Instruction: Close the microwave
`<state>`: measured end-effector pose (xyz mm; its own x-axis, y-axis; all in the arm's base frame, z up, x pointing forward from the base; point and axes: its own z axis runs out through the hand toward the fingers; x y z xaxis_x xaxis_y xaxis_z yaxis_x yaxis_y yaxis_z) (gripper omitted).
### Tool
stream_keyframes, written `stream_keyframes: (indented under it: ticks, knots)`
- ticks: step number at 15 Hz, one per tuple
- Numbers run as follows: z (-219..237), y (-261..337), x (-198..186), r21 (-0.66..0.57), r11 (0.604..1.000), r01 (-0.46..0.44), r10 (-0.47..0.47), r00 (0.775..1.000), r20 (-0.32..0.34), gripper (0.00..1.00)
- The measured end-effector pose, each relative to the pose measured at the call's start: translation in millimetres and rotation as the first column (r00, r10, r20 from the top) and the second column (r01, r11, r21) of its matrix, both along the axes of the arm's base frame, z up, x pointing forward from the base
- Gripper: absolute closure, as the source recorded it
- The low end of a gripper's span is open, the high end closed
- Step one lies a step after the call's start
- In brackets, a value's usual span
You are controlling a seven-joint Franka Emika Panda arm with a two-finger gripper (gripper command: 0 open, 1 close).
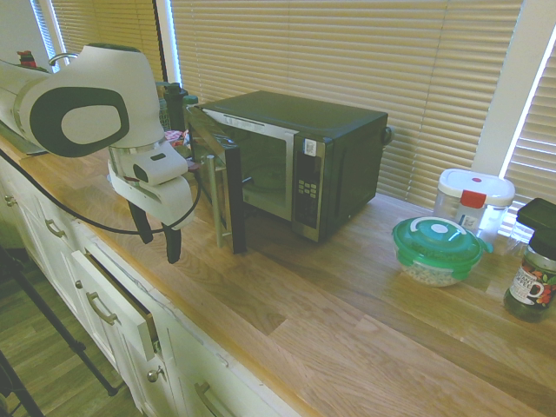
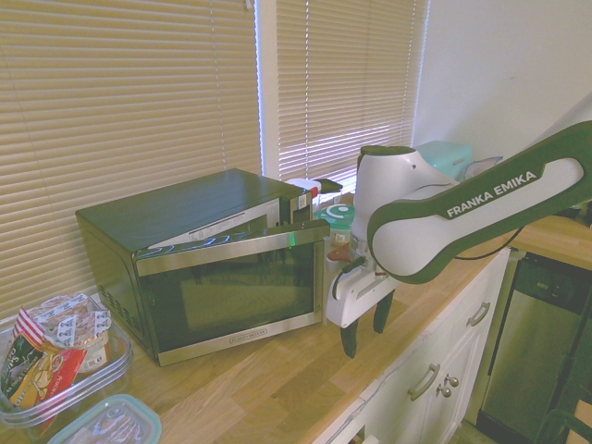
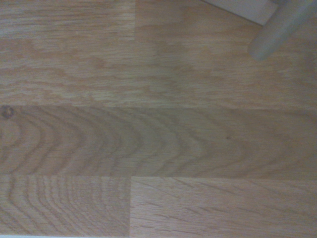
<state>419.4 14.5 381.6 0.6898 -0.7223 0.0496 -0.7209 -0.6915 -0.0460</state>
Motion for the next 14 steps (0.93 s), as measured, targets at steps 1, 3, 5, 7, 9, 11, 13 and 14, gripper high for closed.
stream_keyframes:
  ticks: [1,3,5,7,9,11,13,14]
  knots:
    - [-1.0,0.1,-0.3,0.0,1.0,0.002,-0.002,1.0,-0.006,0.0]
    - [-3.0,4.0,0.1,-0.006,1.0,0.003,-0.003,1.0,-0.008,0.0]
    - [-1.9,13.3,0.9,-0.027,1.0,-0.017,0.017,1.0,0.003,0.0]
    - [4.4,29.5,3.9,-0.057,0.998,-0.036,0.037,0.999,0.021,0.0]
    - [15.6,49.2,8.1,-0.08,0.996,-0.05,0.053,0.998,0.037,0.0]
    - [29.2,65.4,12.3,-0.099,0.993,-0.058,0.063,0.997,0.046,0.0]
    - [43.5,76.0,20.2,-0.109,0.992,-0.06,0.066,0.996,0.056,0.0]
    - [51.4,78.7,27.5,-0.112,0.992,-0.06,0.067,0.996,0.061,0.0]
